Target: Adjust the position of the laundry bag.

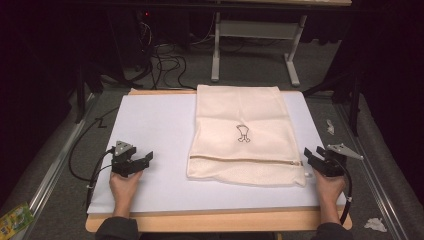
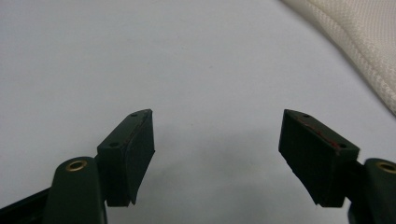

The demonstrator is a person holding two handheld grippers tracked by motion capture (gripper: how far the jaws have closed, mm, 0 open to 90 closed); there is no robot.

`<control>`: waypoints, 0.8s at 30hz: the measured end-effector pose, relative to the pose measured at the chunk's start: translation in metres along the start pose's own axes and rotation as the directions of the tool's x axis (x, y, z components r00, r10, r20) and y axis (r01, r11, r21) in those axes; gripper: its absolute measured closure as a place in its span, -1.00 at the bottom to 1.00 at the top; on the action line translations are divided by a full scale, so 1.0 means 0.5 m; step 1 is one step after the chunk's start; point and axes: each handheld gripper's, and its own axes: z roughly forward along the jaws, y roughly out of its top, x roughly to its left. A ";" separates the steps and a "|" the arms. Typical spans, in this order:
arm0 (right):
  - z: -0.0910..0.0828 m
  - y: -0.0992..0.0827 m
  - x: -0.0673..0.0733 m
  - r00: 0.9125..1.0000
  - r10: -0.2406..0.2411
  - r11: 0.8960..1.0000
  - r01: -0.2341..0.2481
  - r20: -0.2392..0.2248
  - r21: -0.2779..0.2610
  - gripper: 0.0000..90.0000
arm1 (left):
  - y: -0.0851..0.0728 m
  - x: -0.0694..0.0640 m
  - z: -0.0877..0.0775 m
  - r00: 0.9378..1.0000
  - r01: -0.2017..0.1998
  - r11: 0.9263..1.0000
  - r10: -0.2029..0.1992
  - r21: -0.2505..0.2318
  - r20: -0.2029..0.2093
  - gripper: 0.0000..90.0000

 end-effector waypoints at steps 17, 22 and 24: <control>0.003 0.005 -0.004 1.000 0.007 1.000 -0.007 -0.016 0.021 0.03 | 0.007 -0.003 0.000 1.000 -0.020 1.000 0.020 0.015 0.024 -0.29; 0.001 0.007 -0.010 1.000 0.013 0.999 -0.012 -0.022 0.050 -0.01 | 0.014 -0.006 -0.004 0.999 0.006 1.000 -0.007 0.007 0.044 -0.29; 0.001 0.007 -0.010 1.000 0.008 0.998 -0.007 -0.021 0.056 -0.01 | 0.021 -0.012 -0.006 0.999 0.009 1.000 -0.009 0.010 0.053 -0.28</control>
